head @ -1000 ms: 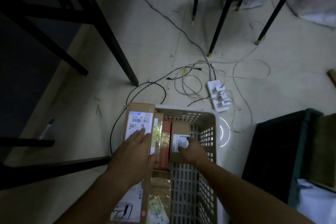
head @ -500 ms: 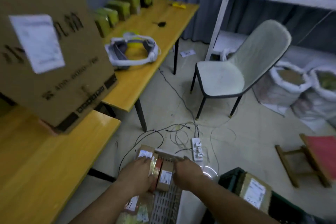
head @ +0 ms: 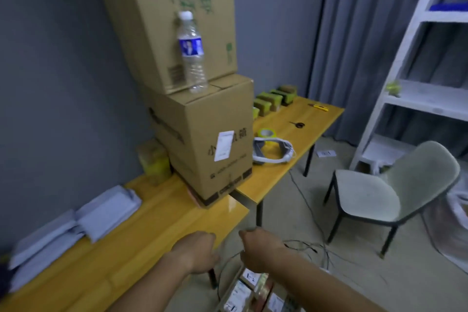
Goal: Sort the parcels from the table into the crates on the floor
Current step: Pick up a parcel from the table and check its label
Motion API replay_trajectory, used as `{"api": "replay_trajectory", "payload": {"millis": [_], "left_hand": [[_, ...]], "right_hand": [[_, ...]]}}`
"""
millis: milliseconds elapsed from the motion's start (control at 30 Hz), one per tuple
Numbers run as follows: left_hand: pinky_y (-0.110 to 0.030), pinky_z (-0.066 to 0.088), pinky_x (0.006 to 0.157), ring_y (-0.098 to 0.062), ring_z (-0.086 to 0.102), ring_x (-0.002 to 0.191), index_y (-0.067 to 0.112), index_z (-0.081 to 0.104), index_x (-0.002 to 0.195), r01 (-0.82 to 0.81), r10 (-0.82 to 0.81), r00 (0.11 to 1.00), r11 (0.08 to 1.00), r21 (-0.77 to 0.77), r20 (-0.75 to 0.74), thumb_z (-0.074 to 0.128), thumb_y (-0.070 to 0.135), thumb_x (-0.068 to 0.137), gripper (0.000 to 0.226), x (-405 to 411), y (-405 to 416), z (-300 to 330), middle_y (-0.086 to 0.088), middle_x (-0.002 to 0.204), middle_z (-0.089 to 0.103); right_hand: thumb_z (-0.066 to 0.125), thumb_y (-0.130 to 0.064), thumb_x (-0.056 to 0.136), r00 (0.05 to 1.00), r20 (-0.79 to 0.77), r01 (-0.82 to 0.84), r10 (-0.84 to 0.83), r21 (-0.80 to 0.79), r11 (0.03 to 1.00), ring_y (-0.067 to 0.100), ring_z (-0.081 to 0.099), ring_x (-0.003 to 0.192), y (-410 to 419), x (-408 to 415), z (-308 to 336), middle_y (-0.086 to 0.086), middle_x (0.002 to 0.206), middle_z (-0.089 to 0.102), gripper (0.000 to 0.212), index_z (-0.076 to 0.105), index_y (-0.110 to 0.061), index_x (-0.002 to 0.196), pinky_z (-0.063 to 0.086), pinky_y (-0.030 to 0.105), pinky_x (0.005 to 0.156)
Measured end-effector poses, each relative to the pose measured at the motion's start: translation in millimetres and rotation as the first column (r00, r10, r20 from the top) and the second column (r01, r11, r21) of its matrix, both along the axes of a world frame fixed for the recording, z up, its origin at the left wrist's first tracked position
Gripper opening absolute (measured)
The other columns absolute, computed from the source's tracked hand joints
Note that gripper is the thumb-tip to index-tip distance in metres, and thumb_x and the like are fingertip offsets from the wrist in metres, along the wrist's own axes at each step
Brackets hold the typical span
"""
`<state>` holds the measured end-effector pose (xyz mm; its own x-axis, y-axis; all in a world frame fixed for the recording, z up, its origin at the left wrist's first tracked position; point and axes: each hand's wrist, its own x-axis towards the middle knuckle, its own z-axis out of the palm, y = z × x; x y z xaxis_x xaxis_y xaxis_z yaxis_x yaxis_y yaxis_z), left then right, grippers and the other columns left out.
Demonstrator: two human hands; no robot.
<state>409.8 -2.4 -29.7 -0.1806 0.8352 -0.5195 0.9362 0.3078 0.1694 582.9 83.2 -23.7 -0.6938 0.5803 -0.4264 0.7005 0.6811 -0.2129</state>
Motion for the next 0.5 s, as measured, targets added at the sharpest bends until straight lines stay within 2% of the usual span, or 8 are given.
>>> {"api": "replay_trajectory", "payload": {"millis": [100,200,300,400,500], "left_hand": [[-0.044,0.046,0.104,-0.028,0.049,0.130,0.012,0.045,0.142,-0.090,0.092,0.995,0.993,0.076,-0.028,0.046,0.058,0.098,0.064,-38.1,-41.4,26.2,-0.009,0.145,0.048],[-0.040,0.048,0.097,-0.026,0.053,0.121,0.015,0.051,0.135,-0.136,0.144,0.989,0.976,0.168,-0.039,0.046,0.057,0.098,0.056,-71.1,-79.0,43.9,-0.007,0.136,0.055],[-0.041,0.050,0.089,-0.028,0.056,0.111,0.015,0.055,0.123,-0.189,0.204,0.977,0.960,0.208,-0.054,0.048,0.056,0.097,0.049,-107.9,-118.3,55.3,-0.009,0.124,0.059],[-0.046,0.049,0.098,-0.030,0.053,0.122,0.013,0.050,0.135,-0.250,0.266,0.963,0.943,0.219,-0.046,0.049,0.056,0.096,0.058,-153.2,-158.1,57.8,-0.010,0.137,0.053],[-0.046,0.048,0.100,-0.030,0.052,0.125,0.012,0.048,0.137,-0.302,0.316,0.948,0.928,0.217,-0.033,0.052,0.057,0.095,0.062,-200.8,-197.3,57.5,-0.010,0.141,0.051]], "right_hand": [[0.047,-0.029,0.102,0.995,-0.014,-0.097,0.098,0.040,0.994,0.033,0.056,0.112,-26.3,-40.6,32.9,0.014,0.127,0.057,0.032,0.050,-0.011,0.129,0.049,0.040,0.078],[0.048,-0.032,0.103,0.986,-0.030,-0.159,0.162,0.089,0.983,0.031,0.056,0.116,-51.4,-80.9,55.4,0.012,0.131,0.056,0.039,0.047,-0.013,0.137,0.047,0.037,0.077],[0.047,-0.035,0.104,0.973,-0.023,-0.225,0.230,0.132,0.965,0.029,0.058,0.118,-80.3,-129.8,70.2,0.009,0.137,0.056,0.046,0.043,-0.015,0.146,0.053,0.037,0.083],[0.048,-0.037,0.103,0.956,-0.016,-0.287,0.293,0.163,0.944,0.029,0.057,0.122,-111.6,-184.0,79.7,0.008,0.142,0.053,0.050,0.041,-0.016,0.148,0.055,0.041,0.093],[0.047,-0.037,0.103,0.949,-0.019,-0.307,0.314,0.152,0.939,0.029,0.052,0.130,-142.5,-238.6,83.7,0.007,0.148,0.049,0.052,0.038,-0.017,0.151,0.051,0.040,0.098]]}}
